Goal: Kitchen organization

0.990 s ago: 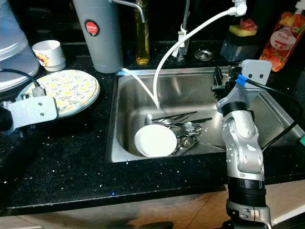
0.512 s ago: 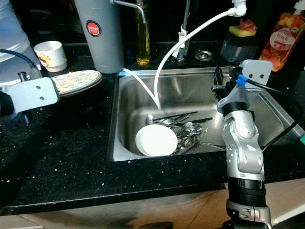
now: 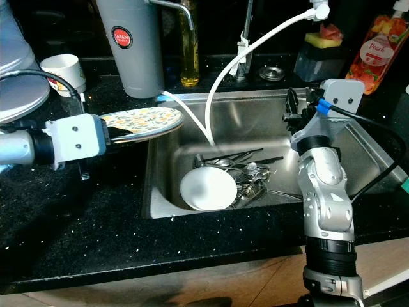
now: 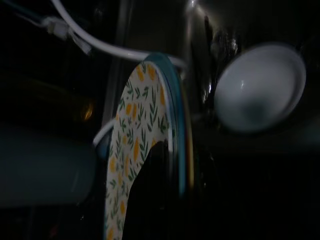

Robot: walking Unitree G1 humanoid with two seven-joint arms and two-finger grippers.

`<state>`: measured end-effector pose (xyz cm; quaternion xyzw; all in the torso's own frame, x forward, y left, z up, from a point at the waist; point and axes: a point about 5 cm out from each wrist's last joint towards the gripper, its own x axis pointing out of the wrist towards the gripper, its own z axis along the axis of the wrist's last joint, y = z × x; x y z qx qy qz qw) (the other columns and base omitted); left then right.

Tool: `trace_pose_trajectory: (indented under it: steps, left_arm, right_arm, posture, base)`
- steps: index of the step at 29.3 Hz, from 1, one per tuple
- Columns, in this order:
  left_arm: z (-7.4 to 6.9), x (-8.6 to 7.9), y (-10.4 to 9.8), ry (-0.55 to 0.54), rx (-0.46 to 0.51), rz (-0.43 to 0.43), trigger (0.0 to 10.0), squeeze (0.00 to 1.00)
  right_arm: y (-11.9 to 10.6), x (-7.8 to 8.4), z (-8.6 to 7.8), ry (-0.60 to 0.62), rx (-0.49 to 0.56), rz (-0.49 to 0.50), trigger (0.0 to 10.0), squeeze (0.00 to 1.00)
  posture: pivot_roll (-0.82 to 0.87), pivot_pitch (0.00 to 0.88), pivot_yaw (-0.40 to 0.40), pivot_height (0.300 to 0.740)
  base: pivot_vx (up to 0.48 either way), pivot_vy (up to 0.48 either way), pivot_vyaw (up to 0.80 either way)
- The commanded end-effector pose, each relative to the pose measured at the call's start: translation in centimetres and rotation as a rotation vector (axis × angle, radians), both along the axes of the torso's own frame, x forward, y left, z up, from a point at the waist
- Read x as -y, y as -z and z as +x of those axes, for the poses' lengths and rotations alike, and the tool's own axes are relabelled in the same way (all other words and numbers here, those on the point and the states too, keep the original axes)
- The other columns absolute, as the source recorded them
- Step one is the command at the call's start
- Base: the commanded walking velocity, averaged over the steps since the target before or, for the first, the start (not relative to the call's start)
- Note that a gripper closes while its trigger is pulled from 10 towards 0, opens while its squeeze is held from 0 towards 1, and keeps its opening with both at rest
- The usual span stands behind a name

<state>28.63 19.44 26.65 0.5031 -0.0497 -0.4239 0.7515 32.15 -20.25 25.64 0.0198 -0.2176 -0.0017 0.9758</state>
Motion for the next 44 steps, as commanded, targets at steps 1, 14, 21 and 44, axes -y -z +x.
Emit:
trace_pose_trajectory:
  steps: [1,14,21,44]
  left_arm:
    - [0.3,-0.7,2.1,-0.046,-0.085,0.061,10.0,0.0]
    - [1.3,-5.3,3.2,-0.382,-0.042,0.22,10.0,0.0]
    - [0.4,-4.2,2.3,-0.279,-0.064,0.112,10.0,1.0]
    - [3.3,-7.8,0.9,-0.306,-0.138,0.332,10.0,0.0]
  right_arm:
    - [-0.2,0.1,0.0,0.002,0.007,0.0,10.0,0.13]
    - [0.0,0.1,0.2,0.0,0.001,0.003,10.0,0.13]
    - [0.0,0.0,0.2,-0.005,-0.002,0.003,10.0,0.13]
    - [0.2,0.0,0.1,0.004,-0.002,0.014,10.0,0.13]
  posture:
    - [-0.01,0.034,0.0,0.74]
    - [0.0,0.045,-0.006,0.74]
    - [0.0,0.05,-0.009,0.74]
    - [0.0,0.058,0.006,0.74]
  base:
    - [0.0,0.0,0.0]
    - [0.0,0.0,0.0]
    - [0.0,0.0,0.0]
    - [0.0,0.0,0.0]
